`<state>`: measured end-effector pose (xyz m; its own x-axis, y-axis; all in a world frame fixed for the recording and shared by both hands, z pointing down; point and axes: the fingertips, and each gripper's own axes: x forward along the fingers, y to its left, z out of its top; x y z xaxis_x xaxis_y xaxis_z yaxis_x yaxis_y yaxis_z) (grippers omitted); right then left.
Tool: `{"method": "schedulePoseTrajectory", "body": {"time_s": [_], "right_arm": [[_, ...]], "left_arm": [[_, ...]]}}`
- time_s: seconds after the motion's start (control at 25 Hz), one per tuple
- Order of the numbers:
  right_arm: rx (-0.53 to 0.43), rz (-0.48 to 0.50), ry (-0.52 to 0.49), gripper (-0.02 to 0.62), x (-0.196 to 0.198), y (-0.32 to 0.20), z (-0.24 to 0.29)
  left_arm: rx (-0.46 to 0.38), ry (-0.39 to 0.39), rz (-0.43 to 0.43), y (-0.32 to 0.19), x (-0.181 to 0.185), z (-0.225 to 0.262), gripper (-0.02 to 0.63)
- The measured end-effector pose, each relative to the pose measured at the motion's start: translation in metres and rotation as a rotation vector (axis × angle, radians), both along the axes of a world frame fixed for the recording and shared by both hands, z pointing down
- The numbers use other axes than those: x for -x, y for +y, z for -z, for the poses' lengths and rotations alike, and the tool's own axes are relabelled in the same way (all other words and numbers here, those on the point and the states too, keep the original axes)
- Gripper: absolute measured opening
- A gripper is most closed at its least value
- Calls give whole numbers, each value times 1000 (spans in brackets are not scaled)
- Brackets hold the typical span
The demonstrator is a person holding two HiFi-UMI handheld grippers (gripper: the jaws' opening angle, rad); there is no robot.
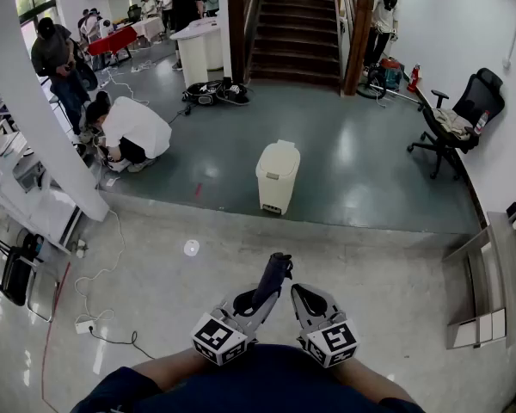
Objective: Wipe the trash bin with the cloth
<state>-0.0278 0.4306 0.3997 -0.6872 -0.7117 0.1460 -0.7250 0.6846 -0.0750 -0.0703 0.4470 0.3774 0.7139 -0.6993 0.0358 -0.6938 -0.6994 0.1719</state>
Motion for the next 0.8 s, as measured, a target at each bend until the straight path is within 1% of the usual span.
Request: {"method": "schedulePoseTrajectory", "body": {"time_s": [0.32,0.52,0.8], "right_arm": [[3,2,-5,5,0,-1,-1],[15,11,-25,5,-2,-7,-5],[11,29,-43,5,-25,-25,-3]], "left_arm": [[0,-3,-2,-2,-2,0,51],[8,-8,6,-8,-6,-4,51],[9,-14,56,-25,-23,0,51]]}}
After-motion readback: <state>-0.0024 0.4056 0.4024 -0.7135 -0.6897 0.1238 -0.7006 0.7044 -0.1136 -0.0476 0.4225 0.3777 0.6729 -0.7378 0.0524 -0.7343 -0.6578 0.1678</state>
